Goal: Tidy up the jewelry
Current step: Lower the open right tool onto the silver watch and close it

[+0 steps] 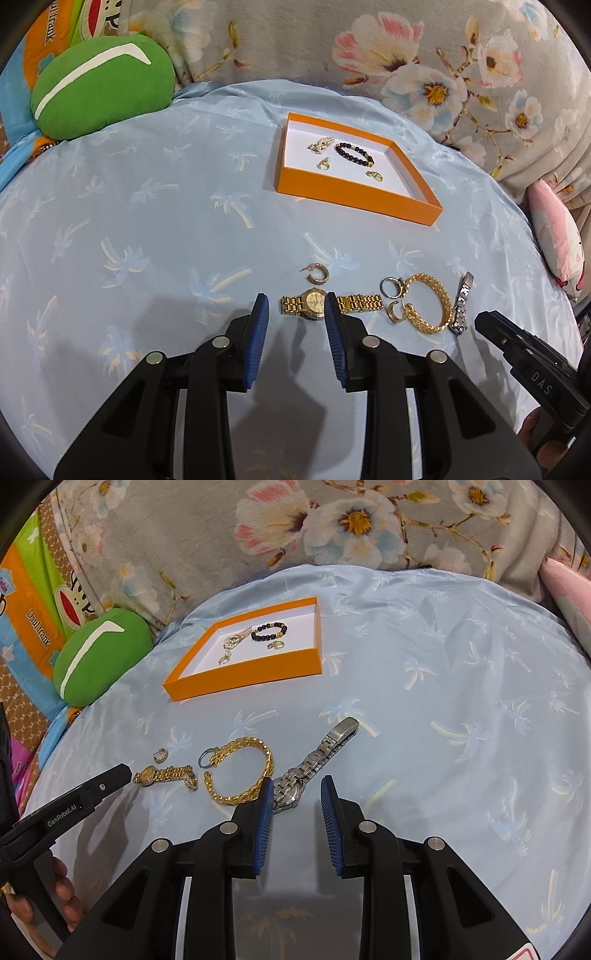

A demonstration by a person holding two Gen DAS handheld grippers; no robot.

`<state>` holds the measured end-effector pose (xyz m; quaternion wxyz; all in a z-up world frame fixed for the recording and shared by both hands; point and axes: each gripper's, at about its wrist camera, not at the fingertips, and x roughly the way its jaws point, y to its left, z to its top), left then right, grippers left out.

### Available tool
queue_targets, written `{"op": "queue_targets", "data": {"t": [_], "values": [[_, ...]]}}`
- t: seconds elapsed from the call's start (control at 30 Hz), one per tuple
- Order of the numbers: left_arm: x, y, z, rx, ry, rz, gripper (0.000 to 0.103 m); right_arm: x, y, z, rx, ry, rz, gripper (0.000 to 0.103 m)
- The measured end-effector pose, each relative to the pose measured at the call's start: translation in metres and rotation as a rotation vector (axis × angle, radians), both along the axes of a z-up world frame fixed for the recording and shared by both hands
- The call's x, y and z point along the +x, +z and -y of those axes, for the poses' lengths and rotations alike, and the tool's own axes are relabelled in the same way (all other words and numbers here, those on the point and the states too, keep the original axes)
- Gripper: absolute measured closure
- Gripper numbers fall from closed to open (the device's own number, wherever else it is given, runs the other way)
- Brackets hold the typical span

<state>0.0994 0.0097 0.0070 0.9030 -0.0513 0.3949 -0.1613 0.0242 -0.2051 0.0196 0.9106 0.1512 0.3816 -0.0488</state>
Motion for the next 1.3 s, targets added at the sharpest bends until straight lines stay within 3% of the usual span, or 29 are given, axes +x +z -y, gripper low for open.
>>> {"op": "queue_targets", "data": {"t": [0.13, 0.53, 0.77, 0.8, 0.97, 1.2, 1.3], "values": [[-0.001, 0.001, 0.0, 0.011, 0.009, 0.015, 0.064, 0.004, -0.004, -0.003, 0.007, -0.009, -0.022, 0.077], [0.002, 0.0, -0.003, 0.002, 0.016, 0.005, 0.063, 0.015, -0.01, -0.015, -0.016, -0.073, -0.079, 0.068], [0.002, -0.002, -0.001, -0.004, -0.009, -0.008, 0.062, 0.026, -0.01, -0.028, -0.086, -0.085, -0.104, 0.065], [0.002, -0.002, 0.0, -0.007, -0.017, -0.011, 0.058, 0.027, -0.01, -0.03, -0.101, -0.085, -0.111, 0.065], [-0.001, -0.002, 0.006, 0.008, -0.044, -0.002, 0.055, 0.027, -0.01, -0.031, -0.157, -0.092, -0.131, 0.078], [0.0, -0.001, 0.006, 0.003, -0.055, -0.01, 0.055, 0.015, -0.01, -0.02, -0.134, -0.073, -0.125, 0.078], [0.003, -0.002, 0.012, 0.028, -0.109, -0.006, 0.055, 0.007, -0.009, -0.014, -0.116, -0.071, -0.12, 0.078]]}}
